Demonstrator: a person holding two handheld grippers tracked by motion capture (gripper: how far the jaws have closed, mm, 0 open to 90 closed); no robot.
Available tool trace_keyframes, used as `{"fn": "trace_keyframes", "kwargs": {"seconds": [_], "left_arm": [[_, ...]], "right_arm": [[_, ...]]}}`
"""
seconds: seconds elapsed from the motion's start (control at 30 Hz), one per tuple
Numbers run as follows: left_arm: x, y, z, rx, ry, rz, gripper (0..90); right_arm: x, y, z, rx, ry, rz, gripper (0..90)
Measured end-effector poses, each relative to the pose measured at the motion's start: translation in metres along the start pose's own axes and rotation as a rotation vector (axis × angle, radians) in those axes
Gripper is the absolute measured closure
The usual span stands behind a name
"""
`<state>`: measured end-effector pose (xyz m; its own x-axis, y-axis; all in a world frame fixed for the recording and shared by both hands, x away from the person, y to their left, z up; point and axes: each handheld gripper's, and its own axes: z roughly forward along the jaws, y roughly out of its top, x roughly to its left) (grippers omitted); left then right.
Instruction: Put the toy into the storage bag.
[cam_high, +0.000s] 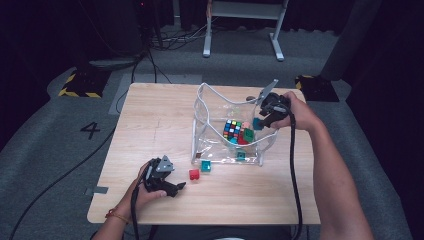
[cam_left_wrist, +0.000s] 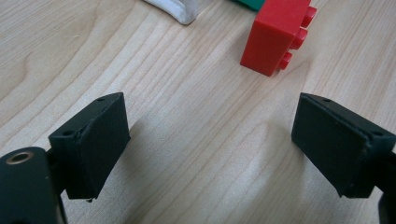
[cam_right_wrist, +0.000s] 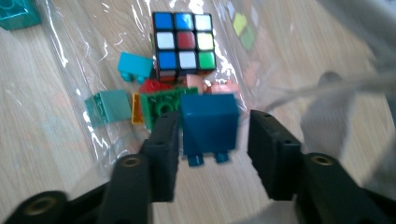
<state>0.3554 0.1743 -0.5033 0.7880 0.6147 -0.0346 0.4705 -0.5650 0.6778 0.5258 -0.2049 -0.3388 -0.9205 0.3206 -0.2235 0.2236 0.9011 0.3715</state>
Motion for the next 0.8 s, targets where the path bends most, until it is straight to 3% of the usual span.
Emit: {"fn": "trace_keyframes", "kwargs": {"seconds": [0.07, 0.13, 0.17, 0.27, 0.33, 0.37, 0.4, 0.47, 0.67, 0.8], "left_arm": [[0.0, 0.0, 0.0, 0.0, 0.0, 0.0, 11.3], [0.0, 0.0, 0.0, -0.001, 0.0, 0.001, 11.3], [0.0, 0.0, 0.0, 0.0, 0.0, 0.0, 11.3], [0.0, 0.0, 0.0, 0.0, 0.0, -0.001, 11.3], [0.0, 0.0, 0.0, -0.001, 0.0, 0.001, 11.3], [0.0, 0.0, 0.0, -0.001, 0.001, 0.001, 11.3], [0.0, 0.0, 0.0, -0.001, 0.0, 0.001, 11.3], [0.0, 0.0, 0.0, -0.001, 0.0, 0.0, 11.3], [0.0, 0.0, 0.0, -0.001, 0.0, 0.001, 11.3], [0.0, 0.0, 0.0, -0.001, 0.0, 0.001, 11.3]], "right_arm": [[-0.001, -0.008, -0.005, -0.056, 0.005, 0.034, 47.3], [-0.001, -0.016, -0.012, -0.148, 0.008, 0.058, 41.4], [0.001, -0.02, -0.018, -0.162, -0.013, 0.09, 41.1], [0.006, -0.036, -0.026, -0.324, -0.015, 0.166, 37.3], [0.01, -0.047, -0.03, -0.388, -0.024, 0.209, 36.7], [0.013, -0.051, -0.032, -0.393, -0.036, 0.228, 36.7], [0.014, -0.055, -0.034, -0.428, -0.052, 0.217, 36.3], [0.022, -0.065, -0.042, -0.486, -0.073, 0.26, 33.3], [0.046, -0.088, -0.066, -0.649, -0.101, 0.266, 33.3], [0.069, -0.098, -0.07, -0.644, -0.118, 0.234, 32.5]]}}
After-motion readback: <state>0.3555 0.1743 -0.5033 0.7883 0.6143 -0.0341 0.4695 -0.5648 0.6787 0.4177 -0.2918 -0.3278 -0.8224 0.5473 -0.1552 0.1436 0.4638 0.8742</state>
